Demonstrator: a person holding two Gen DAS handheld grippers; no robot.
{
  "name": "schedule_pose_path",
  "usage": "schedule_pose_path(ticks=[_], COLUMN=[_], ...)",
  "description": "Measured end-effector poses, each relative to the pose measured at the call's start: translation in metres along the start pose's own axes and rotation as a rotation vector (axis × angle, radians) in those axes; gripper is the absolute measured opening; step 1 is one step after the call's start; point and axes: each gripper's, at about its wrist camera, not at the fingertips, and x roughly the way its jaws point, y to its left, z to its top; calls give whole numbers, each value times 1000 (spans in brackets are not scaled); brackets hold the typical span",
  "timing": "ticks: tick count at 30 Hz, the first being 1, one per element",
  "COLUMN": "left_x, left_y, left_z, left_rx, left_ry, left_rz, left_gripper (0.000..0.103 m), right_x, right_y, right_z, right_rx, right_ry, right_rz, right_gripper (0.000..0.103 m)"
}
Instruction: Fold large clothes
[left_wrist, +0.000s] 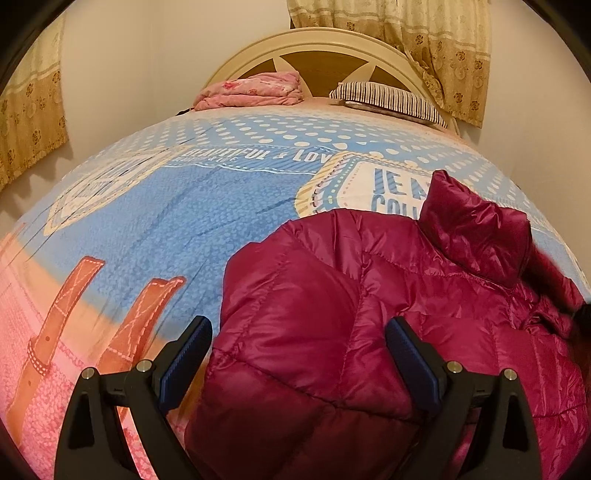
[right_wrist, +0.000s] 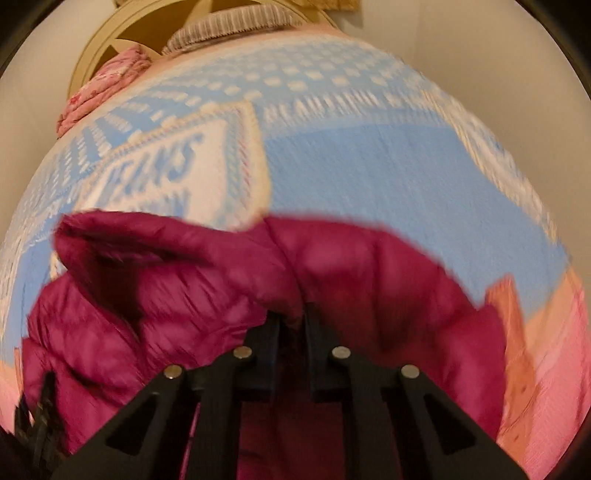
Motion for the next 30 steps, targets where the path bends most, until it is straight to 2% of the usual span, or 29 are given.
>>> schedule_pose_path(ticks=[1, 3, 6, 8, 11, 15, 17, 19, 21, 23, 25, 26, 27, 28, 30], left_x=[0, 0, 1, 1, -7, -41, -48, -39, -14, 10, 35, 41, 45, 51, 55], left_y=[0, 2, 3, 3, 1, -21, -44, -75, -110, -134, -149, -149, -145, -143, -136], left_z=[0, 0, 1, 1, 6, 37, 58, 76, 87, 87, 85, 85, 80, 77, 71], left_rx=[-2, -8, -13, -10, 8, 80, 143, 209, 257, 270, 252, 241, 227, 225, 218], left_ry=[0, 1, 7, 11, 7, -86, -96, -35, 68, 122, 148, 150, 148, 179, 219], left_rz=[-2, -12, -25, -46, -78, -163, -194, -262, -313, -256, -158, -117, -80, -74, -75], left_gripper=[95, 95, 95, 95, 95, 95, 95, 95, 96, 96, 95, 89, 53, 17, 17], right_x=[6, 6, 5, 5, 5, 4, 3, 3, 2, 2, 2, 2, 2, 2, 2], right_y=[-7, -12, -2, 6, 2, -3, -4, -4, -6, -8, -10, -12, -13, -14, -16], right_z=[-9, -23, -46, -45, -43, -44, -47, -48, -48, -48, -48, -49, -49, -49, -48], right_rx=[20, 31, -39, -67, -53, -37, -33, -26, -18, -11, -2, 2, 7, 12, 23], right_ry=[-3, -86, -248, -261, -266, -273, -277, -279, -279, -280, -281, -282, -282, -283, -281], right_rz=[20, 51, -4, -44, -21, 10, 20, 33, 47, 61, 74, 81, 88, 97, 113], right_gripper=[11, 10, 10, 13, 13, 13, 13, 13, 14, 14, 14, 14, 14, 14, 14])
